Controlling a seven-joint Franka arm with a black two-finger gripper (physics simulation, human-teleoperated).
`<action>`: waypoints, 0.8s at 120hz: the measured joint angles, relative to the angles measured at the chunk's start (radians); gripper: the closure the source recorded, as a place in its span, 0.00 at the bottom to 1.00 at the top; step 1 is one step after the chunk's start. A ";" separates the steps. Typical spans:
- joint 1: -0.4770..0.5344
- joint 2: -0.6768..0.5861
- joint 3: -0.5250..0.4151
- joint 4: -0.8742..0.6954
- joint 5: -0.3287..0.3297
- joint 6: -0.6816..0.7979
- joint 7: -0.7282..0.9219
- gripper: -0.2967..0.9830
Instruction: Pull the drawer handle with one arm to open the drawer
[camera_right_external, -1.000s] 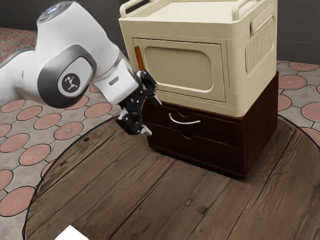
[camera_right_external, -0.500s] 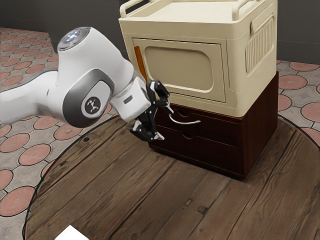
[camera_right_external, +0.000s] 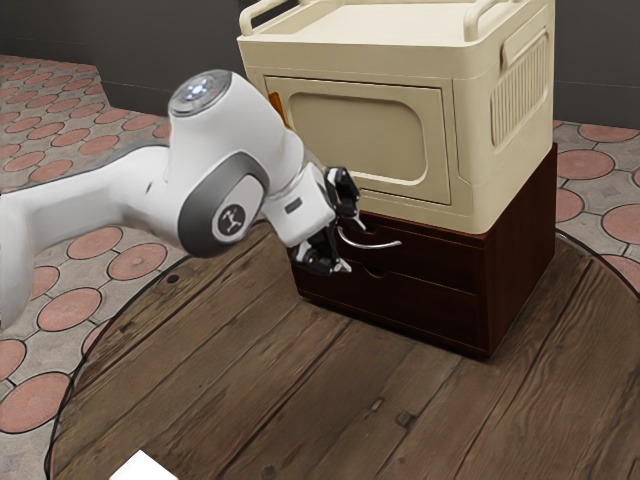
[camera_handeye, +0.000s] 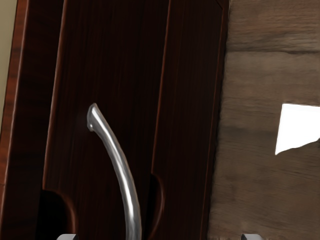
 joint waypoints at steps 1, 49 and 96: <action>0.000 0.001 0.000 0.000 0.000 0.000 -0.001 0.46; -0.012 0.011 -0.002 -0.006 0.000 0.022 -0.041 0.59; -0.015 -0.043 0.001 -0.078 0.002 0.027 -0.063 0.67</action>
